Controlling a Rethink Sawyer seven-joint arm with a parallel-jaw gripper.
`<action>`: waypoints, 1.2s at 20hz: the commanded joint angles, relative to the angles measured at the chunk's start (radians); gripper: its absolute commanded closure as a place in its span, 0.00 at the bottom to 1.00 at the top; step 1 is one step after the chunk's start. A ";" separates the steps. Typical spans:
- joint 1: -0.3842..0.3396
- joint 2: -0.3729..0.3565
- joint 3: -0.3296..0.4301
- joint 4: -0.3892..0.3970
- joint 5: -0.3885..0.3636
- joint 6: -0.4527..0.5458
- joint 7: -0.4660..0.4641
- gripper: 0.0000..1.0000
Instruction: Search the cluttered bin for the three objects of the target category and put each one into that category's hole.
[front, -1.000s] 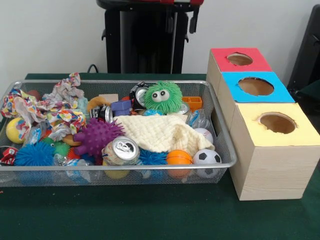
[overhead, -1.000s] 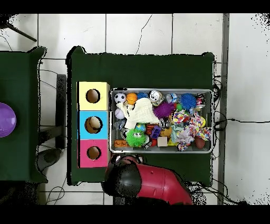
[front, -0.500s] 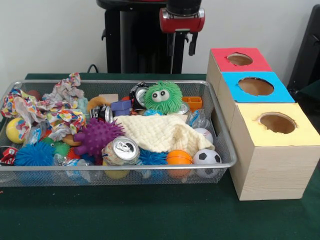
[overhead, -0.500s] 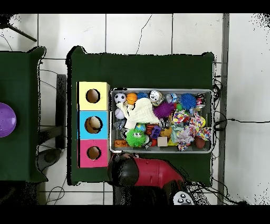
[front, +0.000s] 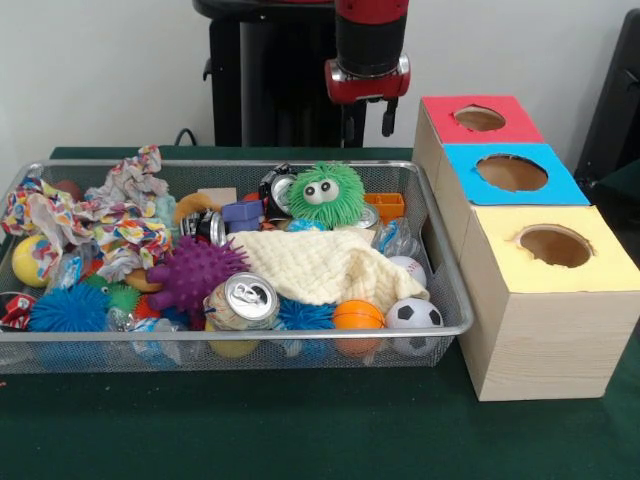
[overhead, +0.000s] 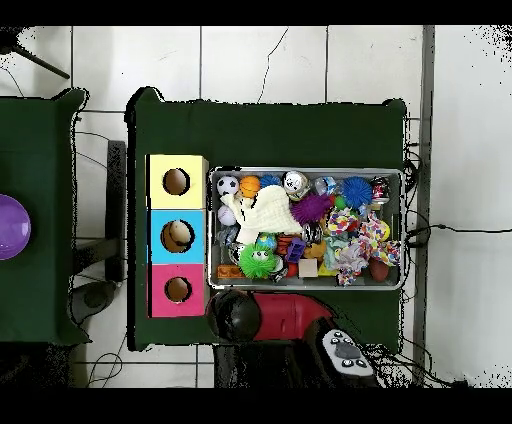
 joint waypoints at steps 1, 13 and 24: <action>-0.060 0.134 0.105 -0.189 -0.077 -0.046 -0.020 0.00; -0.146 0.196 0.176 -0.318 -0.171 0.046 -0.099 0.00; -0.208 0.198 0.233 -0.348 -0.244 0.144 -0.133 0.00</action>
